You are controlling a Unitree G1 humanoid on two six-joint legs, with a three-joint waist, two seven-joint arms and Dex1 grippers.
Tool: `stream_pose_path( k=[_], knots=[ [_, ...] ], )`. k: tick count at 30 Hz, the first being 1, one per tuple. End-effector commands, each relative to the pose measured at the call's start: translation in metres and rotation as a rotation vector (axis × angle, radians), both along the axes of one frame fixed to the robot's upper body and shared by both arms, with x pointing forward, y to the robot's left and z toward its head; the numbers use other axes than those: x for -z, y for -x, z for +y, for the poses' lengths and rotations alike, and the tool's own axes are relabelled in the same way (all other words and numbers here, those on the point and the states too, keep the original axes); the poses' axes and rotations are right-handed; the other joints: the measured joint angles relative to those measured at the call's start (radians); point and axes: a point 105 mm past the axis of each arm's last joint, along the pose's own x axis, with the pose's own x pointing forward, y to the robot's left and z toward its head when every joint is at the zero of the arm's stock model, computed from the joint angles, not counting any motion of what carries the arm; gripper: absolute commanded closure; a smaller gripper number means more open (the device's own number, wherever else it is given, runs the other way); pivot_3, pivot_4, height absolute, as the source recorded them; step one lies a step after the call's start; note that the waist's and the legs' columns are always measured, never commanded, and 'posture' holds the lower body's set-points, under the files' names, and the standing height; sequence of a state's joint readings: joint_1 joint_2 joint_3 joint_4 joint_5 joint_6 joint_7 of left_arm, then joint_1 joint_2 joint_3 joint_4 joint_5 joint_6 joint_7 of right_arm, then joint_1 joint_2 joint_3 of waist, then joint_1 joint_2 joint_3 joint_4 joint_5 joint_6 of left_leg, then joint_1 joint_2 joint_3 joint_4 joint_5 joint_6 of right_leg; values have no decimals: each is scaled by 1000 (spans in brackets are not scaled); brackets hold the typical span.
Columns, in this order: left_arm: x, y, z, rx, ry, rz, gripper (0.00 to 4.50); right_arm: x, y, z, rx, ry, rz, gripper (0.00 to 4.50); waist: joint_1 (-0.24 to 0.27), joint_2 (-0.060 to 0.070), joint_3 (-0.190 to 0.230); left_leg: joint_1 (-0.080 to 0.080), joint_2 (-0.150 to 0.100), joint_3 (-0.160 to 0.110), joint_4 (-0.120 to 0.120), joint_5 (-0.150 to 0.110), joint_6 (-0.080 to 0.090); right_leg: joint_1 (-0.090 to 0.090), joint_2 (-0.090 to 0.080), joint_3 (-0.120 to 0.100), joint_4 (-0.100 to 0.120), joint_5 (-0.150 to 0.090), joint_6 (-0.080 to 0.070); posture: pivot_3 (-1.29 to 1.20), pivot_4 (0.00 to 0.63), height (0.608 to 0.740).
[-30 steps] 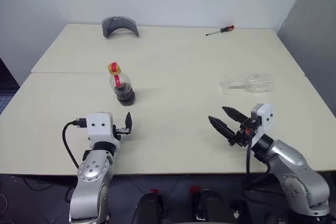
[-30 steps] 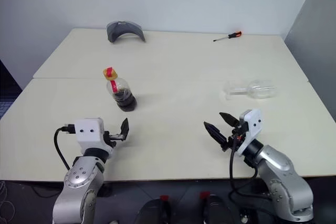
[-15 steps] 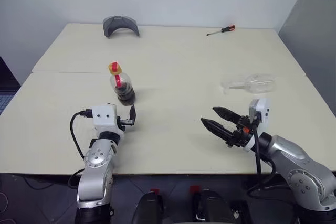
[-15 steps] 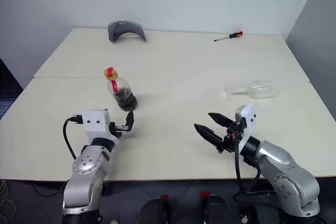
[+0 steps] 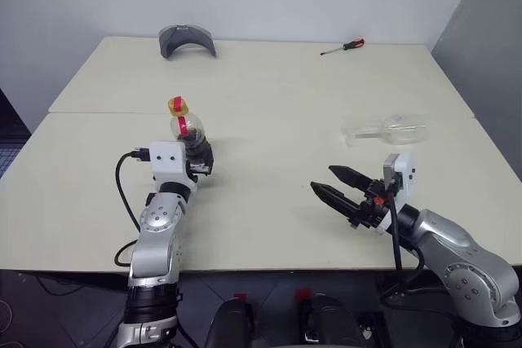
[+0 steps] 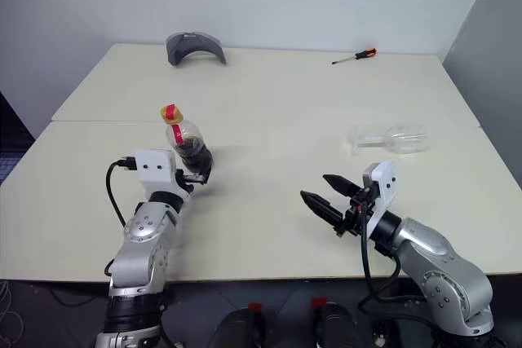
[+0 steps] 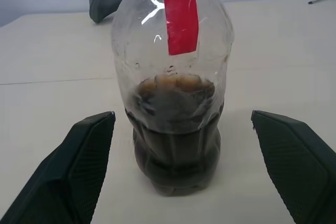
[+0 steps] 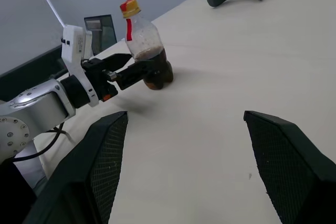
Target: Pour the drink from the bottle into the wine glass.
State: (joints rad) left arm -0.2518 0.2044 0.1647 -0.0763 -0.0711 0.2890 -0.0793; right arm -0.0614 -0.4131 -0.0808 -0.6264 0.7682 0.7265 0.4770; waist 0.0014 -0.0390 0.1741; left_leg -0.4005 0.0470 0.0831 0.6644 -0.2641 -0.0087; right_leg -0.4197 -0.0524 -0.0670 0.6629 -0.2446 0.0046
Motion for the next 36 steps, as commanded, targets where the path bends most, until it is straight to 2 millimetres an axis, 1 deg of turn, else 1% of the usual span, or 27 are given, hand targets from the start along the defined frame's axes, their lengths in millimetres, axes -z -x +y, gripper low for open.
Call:
stream_pose_path(
  k=[1, 9, 16, 21, 26, 33, 34, 35, 36],
  knots=[
    [-14, -7, 4, -6, -24, -57, 47, -10, 0, 1, 2, -13, -50, 722, 0, 0, 0, 0, 0, 0, 0, 0, 0, 0, 0, 0, 0, 0, 0, 0, 150, 740],
    [-17, -22, 7, -9, -51, -80, 47, -9, -3, -2, 21, -1, -46, 722, 0, 0, 0, 0, 0, 0, 0, 0, 0, 0, 0, 0, 0, 0, 0, 0, 150, 740],
    [-12, -39, -1, 45, -57, -86, 47, -7, -3, 0, 29, -4, -42, 722, 0, 0, 0, 0, 0, 0, 0, 0, 0, 0, 0, 0, 0, 0, 0, 0, 150, 740],
    [-15, -49, -1, 49, -52, -112, 47, -7, -3, 1, 32, -5, -39, 722, 0, 0, 0, 0, 0, 0, 0, 0, 0, 0, 0, -1, 0, 0, 0, 0, 150, 740],
    [-20, -55, -2, 46, -54, -136, 47, -7, -2, 0, 37, -5, -37, 722, 0, 0, 0, 0, 0, 1, 0, 0, 0, 0, 0, -1, 0, 0, 0, 0, 150, 740],
    [-23, -57, -3, 46, -51, -154, 47, -6, -1, 1, 39, -6, -34, 722, -1, 0, 0, 0, 0, 1, 0, 0, 0, 0, 0, -1, 0, 0, 0, 0, 150, 740],
    [-24, -57, -3, 47, -49, -158, 423, -6, -1, 1, 39, -6, -33, 722, -1, 0, 0, 0, 0, 1, 0, 0, 0, 0, 0, -1, 0, 0, 0, 0, 150, 740],
    [-24, -57, -3, 47, -48, -160, 615, -6, -1, 1, 39, -5, -33, 722, -1, 0, 0, 0, 0, 1, 0, 0, 0, 0, 0, -1, 0, 0, 0, 0, 150, 740],
    [-24, -57, -2, 46, -47, -161, 911, -5, -1, 1, 39, -4, -33, 722, -1, 0, 0, 0, 0, 1, 0, 0, 0, 0, 0, -1, 0, 0, 0, 0, 150, 740]
  ],
)
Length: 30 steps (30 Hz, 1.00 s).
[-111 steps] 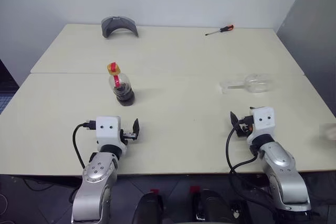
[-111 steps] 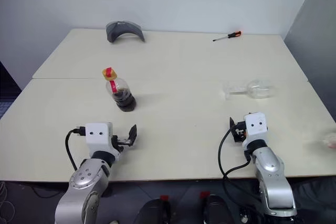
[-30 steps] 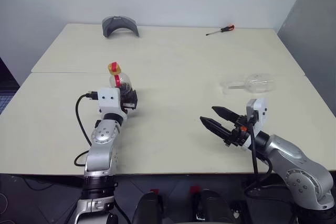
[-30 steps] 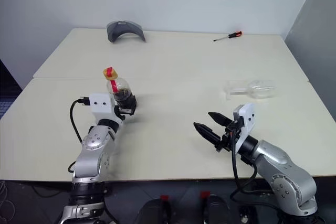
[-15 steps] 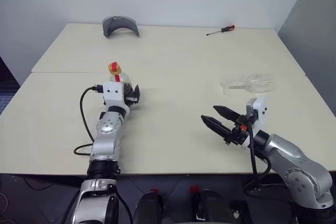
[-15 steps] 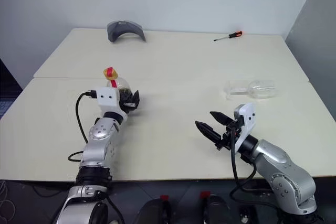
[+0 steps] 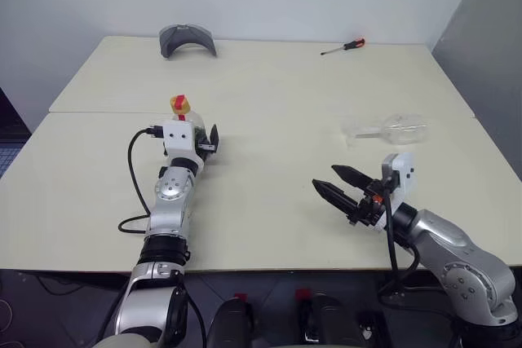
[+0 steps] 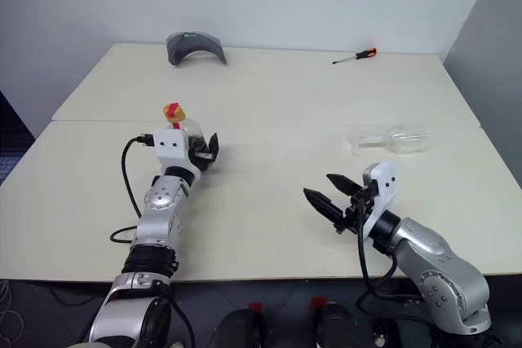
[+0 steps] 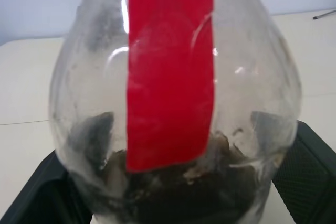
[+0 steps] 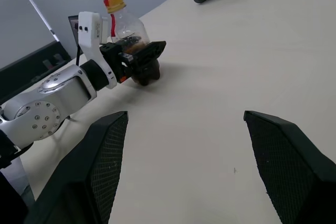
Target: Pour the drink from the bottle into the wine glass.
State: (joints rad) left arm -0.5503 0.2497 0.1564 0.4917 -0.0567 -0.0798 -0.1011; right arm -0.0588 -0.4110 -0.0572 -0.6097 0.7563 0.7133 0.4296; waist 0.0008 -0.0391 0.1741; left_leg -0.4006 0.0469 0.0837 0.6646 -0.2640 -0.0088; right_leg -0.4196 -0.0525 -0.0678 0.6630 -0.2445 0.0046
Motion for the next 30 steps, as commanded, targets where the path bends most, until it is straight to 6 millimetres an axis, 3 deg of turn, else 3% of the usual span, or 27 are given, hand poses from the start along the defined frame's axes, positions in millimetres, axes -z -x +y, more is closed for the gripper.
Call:
stream_pose_path(
  k=[1, 4, 7, 18, 24, 30],
  knots=[
    [-18, -2, -1, 10, -16, -66, 1185, -11, 3, 1, -3, -12, -53, 722, 0, 0, 0, 0, 0, 0, 0, 0, 0, 0, 0, 0, 0, 0, 0, 0, 150, 740],
    [-18, -2, 0, 5, -15, -69, 1951, -11, 3, 1, -3, -11, -52, 722, 0, 0, 0, 0, 0, 0, 0, 0, 0, 0, 0, 0, 0, 0, 0, 0, 150, 740],
    [-19, -2, 4, -4, -17, -72, 2378, -11, 4, 2, -5, -12, -50, 722, 0, 0, 0, 0, 0, 0, 0, 0, 0, 0, 0, 0, 0, 0, 0, 0, 150, 740],
    [-35, 0, -3, 64, -36, -87, 2552, -12, -2, -1, 7, 4, -65, 722, -1, 0, 0, 0, 0, 0, 0, 0, 0, 0, 0, 0, 0, 0, 0, 0, 150, 740],
    [-47, 10, -32, 290, -24, -22, 2580, -29, -38, -10, 124, 127, -166, 722, -3, 0, 0, 0, 0, 1, 1, 0, 0, 0, 1, 0, 1, 0, 0, 0, 150, 740],
    [-46, 28, -83, 654, 5, 120, 2684, -50, -74, -1, 141, 190, -248, 722, -3, 0, 0, 0, 0, 0, 0, 1, -2, -1, 3, 0, 1, 0, 0, 0, 150, 740]
  ],
)
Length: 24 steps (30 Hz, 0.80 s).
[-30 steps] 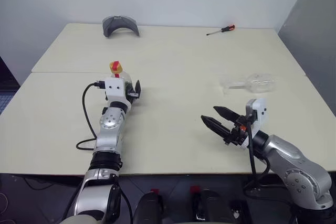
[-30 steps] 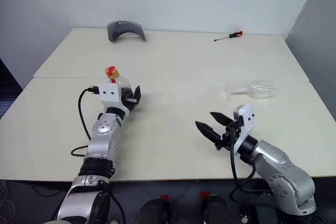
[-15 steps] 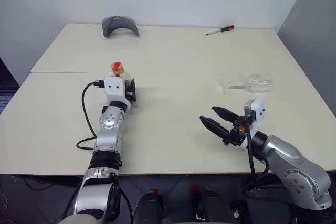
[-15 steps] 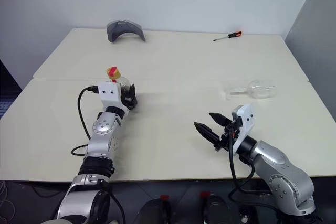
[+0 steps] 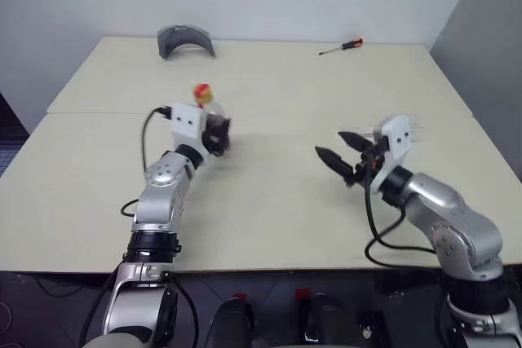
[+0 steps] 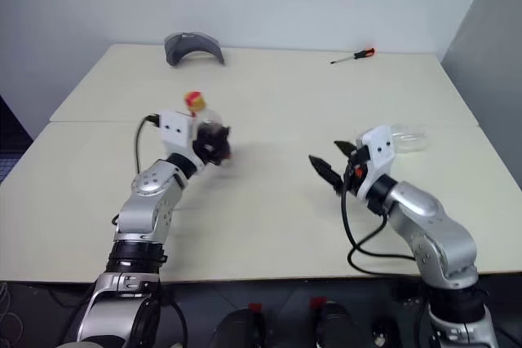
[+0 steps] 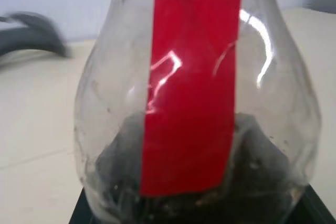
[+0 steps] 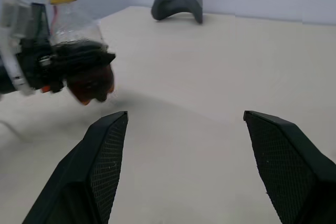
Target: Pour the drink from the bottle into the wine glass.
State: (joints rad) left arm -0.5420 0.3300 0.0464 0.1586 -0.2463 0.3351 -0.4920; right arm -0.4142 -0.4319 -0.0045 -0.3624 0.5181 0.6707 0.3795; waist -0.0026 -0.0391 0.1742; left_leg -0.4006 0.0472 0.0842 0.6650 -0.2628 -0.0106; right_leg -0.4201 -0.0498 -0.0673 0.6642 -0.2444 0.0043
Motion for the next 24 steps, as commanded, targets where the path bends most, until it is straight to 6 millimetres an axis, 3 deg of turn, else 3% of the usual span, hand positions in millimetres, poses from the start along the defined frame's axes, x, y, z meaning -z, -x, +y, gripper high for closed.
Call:
stream_pose_path(
  k=[1, 6, 12, 24],
  knots=[
    [-22, 12, -25, 190, 15, -12, 2685, -15, -8, 12, -35, 17, -70, 722, 0, 0, 0, 0, 0, 0, 0, 0, -1, 0, 0, 0, 0, 0, 0, 0, 150, 740],
    [-19, 20, -42, 353, -66, 21, 2758, -31, -12, 44, -148, 5, -107, 722, -3, 0, 0, 0, 0, 1, 0, 2, -3, -1, 0, 1, 0, 1, -1, 0, 150, 740],
    [-19, 21, -48, 454, -194, -16, 2847, -42, -11, 73, -274, -34, -89, 722, -2, 0, 0, -1, 0, 1, 0, 1, -2, -1, 0, 1, -1, 2, -4, 0, 150, 740],
    [-24, 14, -51, 546, -280, -76, 2971, -59, -5, 100, -431, -138, 6, 722, -2, 1, 0, -1, 0, 1, 0, 0, 0, -1, -1, 0, 0, 3, -5, 0, 150, 740]
  ],
)
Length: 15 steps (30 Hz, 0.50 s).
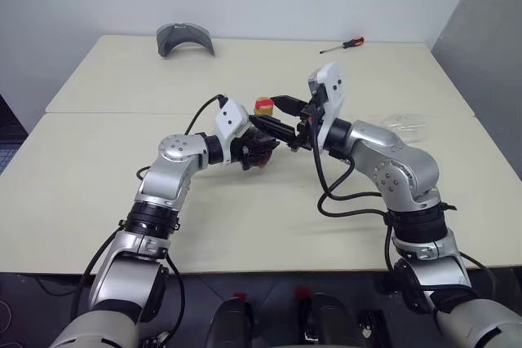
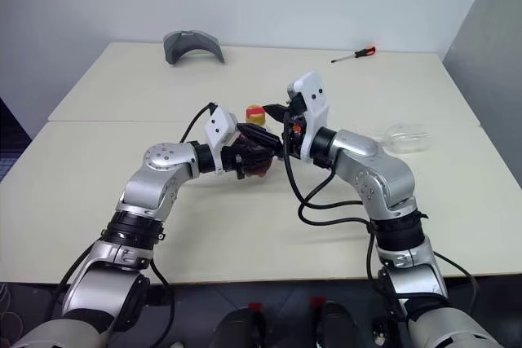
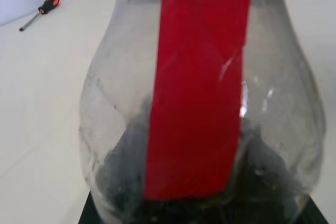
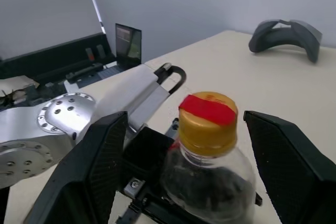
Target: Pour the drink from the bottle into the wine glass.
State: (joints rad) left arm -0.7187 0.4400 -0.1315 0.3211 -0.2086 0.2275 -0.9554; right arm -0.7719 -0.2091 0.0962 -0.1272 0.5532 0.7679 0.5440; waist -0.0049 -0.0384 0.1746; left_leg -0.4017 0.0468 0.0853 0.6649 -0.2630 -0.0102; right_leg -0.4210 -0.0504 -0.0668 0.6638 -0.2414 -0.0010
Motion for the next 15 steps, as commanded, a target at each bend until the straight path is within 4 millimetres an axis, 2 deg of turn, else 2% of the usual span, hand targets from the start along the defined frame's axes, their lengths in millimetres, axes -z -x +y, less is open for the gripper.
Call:
stream_pose_path(
  k=[1, 9, 15],
  knots=[
    [-16, 2, -6, 43, -2, -68, 2999, -15, 1, 2, -22, -43, -19, 722, 0, 0, 0, 0, 0, 0, 0, 0, 0, 0, 0, 0, 0, 0, 0, 0, 150, 740],
    [-14, 4, -12, 63, 15, -61, 3078, -18, -7, 2, 14, -83, -1, 722, 0, 0, 0, -1, 0, 0, 0, 0, 0, -1, 0, 0, 0, 0, 0, 0, 150, 740],
    [-16, 3, -14, 66, 22, -61, 3080, -17, -6, 4, 18, -89, 1, 722, 0, 0, 0, -1, 0, 0, 0, 0, 0, -1, 0, 0, 0, 0, 0, 0, 150, 740]
  ],
)
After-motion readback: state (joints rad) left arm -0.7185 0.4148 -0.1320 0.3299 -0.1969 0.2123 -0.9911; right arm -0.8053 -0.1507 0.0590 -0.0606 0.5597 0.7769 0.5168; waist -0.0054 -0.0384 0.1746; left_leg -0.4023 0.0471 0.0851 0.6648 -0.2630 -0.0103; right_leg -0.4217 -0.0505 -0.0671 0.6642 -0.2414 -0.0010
